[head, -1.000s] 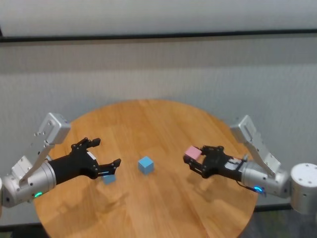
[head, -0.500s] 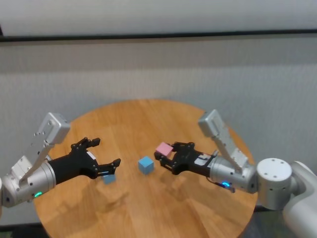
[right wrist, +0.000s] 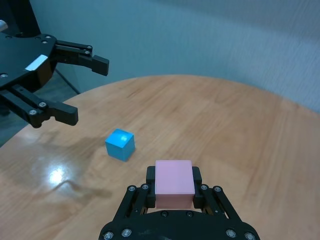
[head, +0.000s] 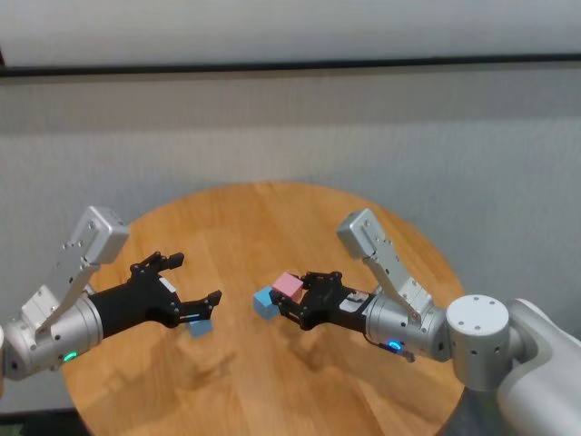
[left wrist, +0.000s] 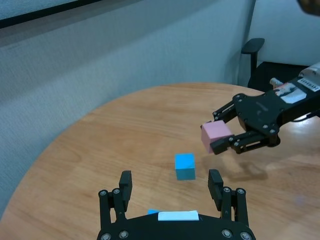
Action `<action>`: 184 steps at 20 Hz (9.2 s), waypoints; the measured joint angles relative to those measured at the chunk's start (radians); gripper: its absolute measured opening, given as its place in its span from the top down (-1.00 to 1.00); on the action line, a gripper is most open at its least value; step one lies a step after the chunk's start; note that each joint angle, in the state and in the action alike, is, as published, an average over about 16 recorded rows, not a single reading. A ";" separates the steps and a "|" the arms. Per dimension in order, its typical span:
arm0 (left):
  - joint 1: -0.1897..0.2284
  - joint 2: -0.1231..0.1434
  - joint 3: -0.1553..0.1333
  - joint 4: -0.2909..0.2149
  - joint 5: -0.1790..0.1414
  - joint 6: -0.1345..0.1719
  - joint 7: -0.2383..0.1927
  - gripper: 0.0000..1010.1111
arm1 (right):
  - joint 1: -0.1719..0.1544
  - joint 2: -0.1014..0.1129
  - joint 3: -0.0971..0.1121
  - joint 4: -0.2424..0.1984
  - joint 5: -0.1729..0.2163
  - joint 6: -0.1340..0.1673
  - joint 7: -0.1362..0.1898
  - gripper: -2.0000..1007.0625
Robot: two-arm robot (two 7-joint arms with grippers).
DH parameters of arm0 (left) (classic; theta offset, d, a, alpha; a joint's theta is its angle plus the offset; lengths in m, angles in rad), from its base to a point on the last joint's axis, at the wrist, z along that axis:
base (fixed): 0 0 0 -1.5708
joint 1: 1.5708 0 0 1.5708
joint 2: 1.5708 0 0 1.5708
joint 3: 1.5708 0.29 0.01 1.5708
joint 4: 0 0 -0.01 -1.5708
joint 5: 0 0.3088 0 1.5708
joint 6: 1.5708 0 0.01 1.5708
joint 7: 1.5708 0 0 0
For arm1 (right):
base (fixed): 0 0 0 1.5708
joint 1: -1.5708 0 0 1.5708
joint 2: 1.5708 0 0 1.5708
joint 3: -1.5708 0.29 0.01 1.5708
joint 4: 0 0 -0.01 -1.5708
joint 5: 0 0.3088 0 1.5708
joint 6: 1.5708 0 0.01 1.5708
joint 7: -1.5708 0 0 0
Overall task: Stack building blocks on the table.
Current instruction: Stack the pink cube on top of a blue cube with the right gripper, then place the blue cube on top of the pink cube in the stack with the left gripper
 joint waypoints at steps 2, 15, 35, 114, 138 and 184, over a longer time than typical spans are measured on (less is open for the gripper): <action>0.000 0.000 0.000 0.000 0.000 0.000 0.000 -0.98 | 0.005 -0.013 0.001 0.019 -0.002 -0.001 -0.005 0.26; 0.000 0.000 0.000 0.000 0.000 0.000 0.000 -0.98 | 0.063 -0.101 0.023 0.183 -0.015 -0.047 -0.020 0.26; 0.000 0.000 0.000 0.000 0.000 0.000 0.000 -0.98 | 0.132 -0.168 0.042 0.347 -0.075 -0.105 -0.017 0.26; -0.158 -0.078 0.098 0.336 0.011 -0.124 -0.067 -0.98 | -0.216 0.139 0.184 -0.326 -0.025 0.046 -0.088 -0.99; -0.196 -0.118 0.095 0.483 0.035 -0.172 -0.088 -0.98 | -0.214 0.138 0.183 -0.324 -0.025 0.046 -0.088 -0.99; -0.218 -0.147 0.091 0.554 0.068 -0.173 -0.121 -0.55 | -0.214 0.137 0.183 -0.324 -0.025 0.046 -0.088 -0.99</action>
